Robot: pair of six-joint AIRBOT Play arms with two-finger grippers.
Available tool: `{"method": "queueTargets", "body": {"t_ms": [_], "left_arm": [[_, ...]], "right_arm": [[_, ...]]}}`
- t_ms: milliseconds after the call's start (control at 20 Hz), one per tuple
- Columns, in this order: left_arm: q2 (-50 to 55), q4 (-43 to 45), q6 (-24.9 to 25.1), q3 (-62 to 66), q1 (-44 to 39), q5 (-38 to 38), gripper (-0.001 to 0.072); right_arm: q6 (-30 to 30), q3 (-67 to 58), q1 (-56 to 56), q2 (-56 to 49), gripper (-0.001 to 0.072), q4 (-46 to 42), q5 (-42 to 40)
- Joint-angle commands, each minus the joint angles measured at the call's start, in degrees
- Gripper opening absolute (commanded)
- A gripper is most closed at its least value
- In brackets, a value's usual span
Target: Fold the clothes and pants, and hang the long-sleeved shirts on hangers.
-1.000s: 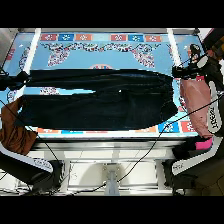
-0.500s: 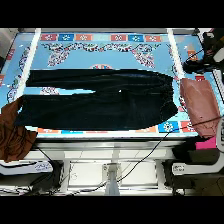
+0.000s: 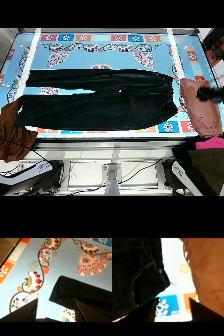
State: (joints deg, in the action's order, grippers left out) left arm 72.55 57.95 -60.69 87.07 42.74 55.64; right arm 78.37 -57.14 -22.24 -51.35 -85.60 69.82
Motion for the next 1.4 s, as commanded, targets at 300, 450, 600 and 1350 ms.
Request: {"method": "queueTargets", "body": {"t_ms": [300, 450, 600, 1350], "left_arm": [[-0.5, -1.4, -1.9, -1.3, 0.6, 3.7, 0.0466], [-0.3, -1.4, -1.9, -1.5, 0.6, 3.1, 0.0466], [0.0, -1.4, -1.9, -1.5, 0.6, 3.4, 0.0466], [0.3, -1.4, -1.9, -1.5, 0.6, 3.8, 0.0466]], "right_arm": [[19.3, 26.4, -1.3, 3.7, 0.0568, 8.7, -13.2], [22.8, 27.3, -1.3, -0.5, 0.0559, 12.4, -18.3], [23.7, 27.3, -1.3, -4.4, 0.0557, 16.7, -24.5], [30.4, 28.5, -1.3, -12.7, 0.034, 24.2, -36.7]]}}
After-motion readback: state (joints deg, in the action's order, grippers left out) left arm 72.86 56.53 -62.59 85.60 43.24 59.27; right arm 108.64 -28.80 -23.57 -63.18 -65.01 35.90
